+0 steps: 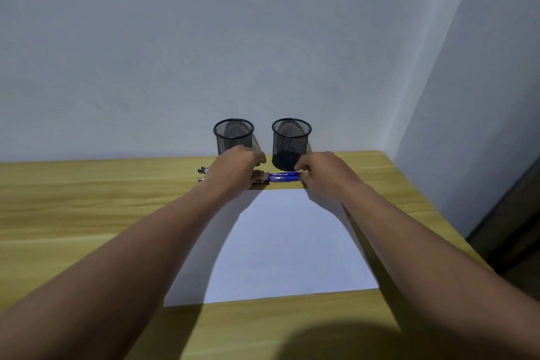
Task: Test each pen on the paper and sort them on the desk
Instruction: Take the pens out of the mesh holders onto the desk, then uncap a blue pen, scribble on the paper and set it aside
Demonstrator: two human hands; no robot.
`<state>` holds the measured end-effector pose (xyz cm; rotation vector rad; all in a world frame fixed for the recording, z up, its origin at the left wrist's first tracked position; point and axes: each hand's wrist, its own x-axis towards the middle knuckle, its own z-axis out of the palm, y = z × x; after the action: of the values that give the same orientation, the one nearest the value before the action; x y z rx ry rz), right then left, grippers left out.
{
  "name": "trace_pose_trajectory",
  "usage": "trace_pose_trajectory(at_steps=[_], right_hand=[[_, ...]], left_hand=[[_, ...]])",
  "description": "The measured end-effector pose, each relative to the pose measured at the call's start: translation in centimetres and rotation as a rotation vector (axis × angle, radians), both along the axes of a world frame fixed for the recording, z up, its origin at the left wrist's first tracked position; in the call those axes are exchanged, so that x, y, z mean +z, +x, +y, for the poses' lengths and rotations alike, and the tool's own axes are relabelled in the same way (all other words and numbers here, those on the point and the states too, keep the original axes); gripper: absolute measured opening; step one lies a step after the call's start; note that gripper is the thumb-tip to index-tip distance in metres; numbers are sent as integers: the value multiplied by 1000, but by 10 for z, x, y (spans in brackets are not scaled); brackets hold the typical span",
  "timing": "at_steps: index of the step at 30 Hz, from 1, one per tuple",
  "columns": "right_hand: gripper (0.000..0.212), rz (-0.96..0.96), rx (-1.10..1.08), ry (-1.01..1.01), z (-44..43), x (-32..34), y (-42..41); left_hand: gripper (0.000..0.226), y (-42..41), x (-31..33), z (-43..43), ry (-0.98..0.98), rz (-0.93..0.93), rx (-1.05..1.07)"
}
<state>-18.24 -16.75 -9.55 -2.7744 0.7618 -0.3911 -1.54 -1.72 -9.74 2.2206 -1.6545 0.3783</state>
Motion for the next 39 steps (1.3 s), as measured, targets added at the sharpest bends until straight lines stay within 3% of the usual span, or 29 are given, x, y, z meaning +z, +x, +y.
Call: trace_pose_trajectory(at_steps=[7, 15, 20, 29, 36, 39], right_hand=[[31, 71, -4, -31, -14, -4, -5], [26, 61, 27, -98, -18, -7, -6], [23, 45, 21, -156, -15, -3, -11], [19, -23, 2, -58, -7, 23, -30], [7, -315, -10, 308, 21, 50, -48], [7, -588, -34, 781, 40, 63, -56]], left_hand=[[19, -27, 3, -26, 143, -73, -31], [24, -32, 5, -38, 199, -134, -38], [18, -35, 6, -37, 181, -124, -69], [12, -41, 28, -21, 104, 19, -58], [7, -46, 56, 21, -220, 405, -46], [6, -54, 69, 45, -309, 567, -25]])
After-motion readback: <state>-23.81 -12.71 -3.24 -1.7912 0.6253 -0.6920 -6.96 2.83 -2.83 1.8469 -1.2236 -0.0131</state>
